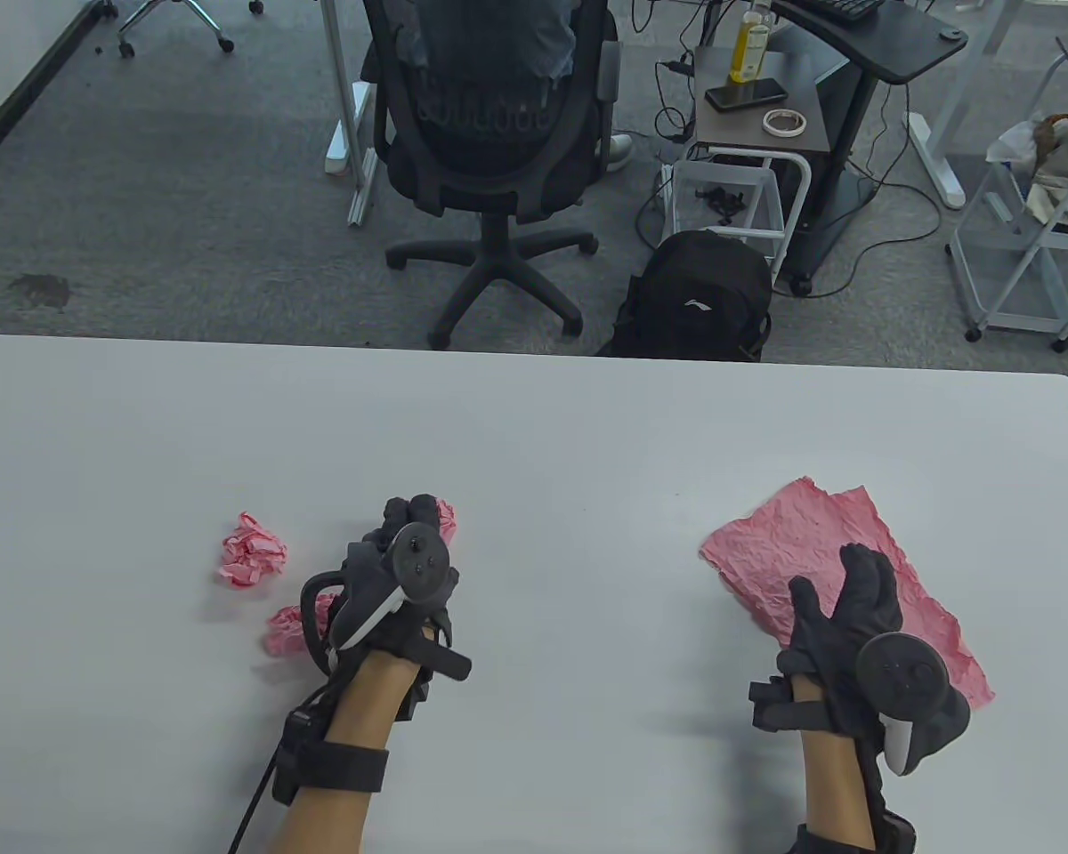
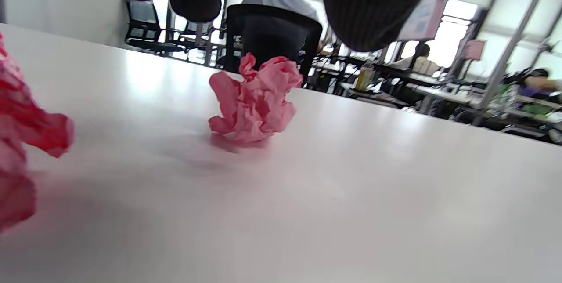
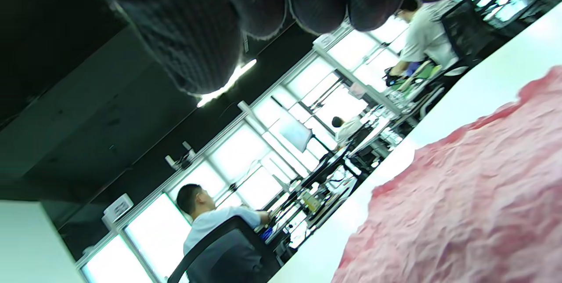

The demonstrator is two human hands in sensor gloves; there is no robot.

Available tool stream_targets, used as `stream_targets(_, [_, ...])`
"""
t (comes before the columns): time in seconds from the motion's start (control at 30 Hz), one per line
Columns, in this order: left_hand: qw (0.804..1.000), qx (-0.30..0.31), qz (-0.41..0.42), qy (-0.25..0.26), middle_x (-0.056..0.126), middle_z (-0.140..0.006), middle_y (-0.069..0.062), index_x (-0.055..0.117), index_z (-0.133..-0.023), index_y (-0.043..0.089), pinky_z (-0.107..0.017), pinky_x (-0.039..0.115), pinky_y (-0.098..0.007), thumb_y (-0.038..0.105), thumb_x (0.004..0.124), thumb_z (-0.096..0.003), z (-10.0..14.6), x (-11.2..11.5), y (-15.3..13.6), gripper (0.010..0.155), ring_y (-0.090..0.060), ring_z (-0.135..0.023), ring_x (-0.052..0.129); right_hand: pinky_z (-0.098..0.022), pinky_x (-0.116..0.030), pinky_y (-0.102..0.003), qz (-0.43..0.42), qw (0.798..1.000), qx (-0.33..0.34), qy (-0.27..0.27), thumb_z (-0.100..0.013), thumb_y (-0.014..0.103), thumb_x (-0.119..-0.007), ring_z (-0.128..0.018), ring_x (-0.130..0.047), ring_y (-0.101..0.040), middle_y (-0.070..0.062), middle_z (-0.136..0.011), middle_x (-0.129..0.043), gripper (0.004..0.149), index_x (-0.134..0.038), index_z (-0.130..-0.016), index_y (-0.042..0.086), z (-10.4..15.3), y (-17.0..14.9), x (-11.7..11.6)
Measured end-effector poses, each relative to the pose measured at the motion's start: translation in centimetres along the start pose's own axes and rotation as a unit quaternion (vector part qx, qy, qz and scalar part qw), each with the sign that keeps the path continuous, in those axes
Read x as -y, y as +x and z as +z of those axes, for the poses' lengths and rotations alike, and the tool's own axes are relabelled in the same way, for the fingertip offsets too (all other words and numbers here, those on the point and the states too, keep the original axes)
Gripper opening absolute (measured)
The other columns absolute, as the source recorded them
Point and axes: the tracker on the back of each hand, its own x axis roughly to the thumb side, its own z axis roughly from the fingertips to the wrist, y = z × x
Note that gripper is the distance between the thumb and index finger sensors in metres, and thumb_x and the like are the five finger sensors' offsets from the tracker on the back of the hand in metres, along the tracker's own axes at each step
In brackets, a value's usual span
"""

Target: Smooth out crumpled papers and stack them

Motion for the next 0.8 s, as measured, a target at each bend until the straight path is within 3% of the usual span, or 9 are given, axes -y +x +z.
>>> stream_targets(0.23, [0.995, -0.071, -0.06, -0.04, 0.044, -0.119, -0.009, 0.038, -0.116, 0.032, -0.072, 0.06, -0.055, 0.049, 0.082, -0.0501, -3.9, 1.1, 1.1, 0.081, -0.036, -0.095, 0.074, -0.06, -0.049, -0.071, -0.005, 0.999, 0.02, 0.043, -0.05, 0.036, -0.085, -0.094, -0.054, -0.054, -0.025, -0.108, -0.052, 0.066, -0.055, -0.103, 0.013, 0.5, 0.9, -1.6])
stream_targets(0.4, [0.992, -0.083, -0.06, -0.066, 0.053, -0.114, -0.009, 0.044, -0.115, 0.032, -0.073, 0.057, -0.056, 0.047, 0.082, -0.05, -5.6, 2.6, 1.3, 0.077, -0.033, -0.091, 0.075, -0.06, -0.049, -0.071, -0.019, 0.998, 0.013, 0.05, -0.05, 0.036, -0.085, -0.094, -0.055, -0.054, -0.025, -0.107, -0.055, 0.064, -0.057, -0.103, 0.013, 0.5, 0.9, -1.6])
stream_targets(0.53, [0.993, -0.074, -0.08, -0.045, 0.063, -0.107, -0.006, 0.056, -0.107, 0.027, -0.069, 0.062, -0.054, 0.043, 0.086, -0.0482, -5.6, 3.1, 1.6, 0.067, -0.03, -0.086, 0.08, -0.06, -0.049, -0.071, -0.025, 0.998, 0.014, 0.055, -0.05, 0.036, -0.085, -0.093, -0.056, -0.054, -0.025, -0.107, -0.056, 0.062, -0.059, -0.102, 0.012, 0.5, 0.9, -1.7])
stream_targets(0.67, [0.995, -0.044, -0.093, -0.014, 0.08, -0.094, -0.002, 0.072, -0.096, 0.026, -0.062, 0.07, -0.052, 0.037, 0.088, -0.0468, -5.0, 2.6, 1.3, 0.053, -0.026, -0.072, 0.092, -0.06, -0.049, -0.071, -0.028, 0.998, 0.017, 0.062, -0.05, 0.036, -0.085, -0.093, -0.056, -0.054, -0.025, -0.106, -0.058, 0.062, -0.06, -0.101, 0.012, 0.5, 0.9, -1.9])
stream_targets(0.8, [0.997, -0.009, -0.077, 0.008, 0.088, -0.086, -0.005, 0.08, -0.091, 0.024, -0.057, 0.074, -0.053, 0.034, 0.091, -0.0445, -3.5, 1.6, 1.0, 0.048, -0.026, -0.062, 0.097, -0.059, -0.049, -0.071, -0.031, 0.997, 0.019, 0.067, -0.05, 0.036, -0.085, -0.093, -0.057, -0.054, -0.024, -0.105, -0.059, 0.061, -0.061, -0.101, 0.012, 0.6, 0.9, -2.1])
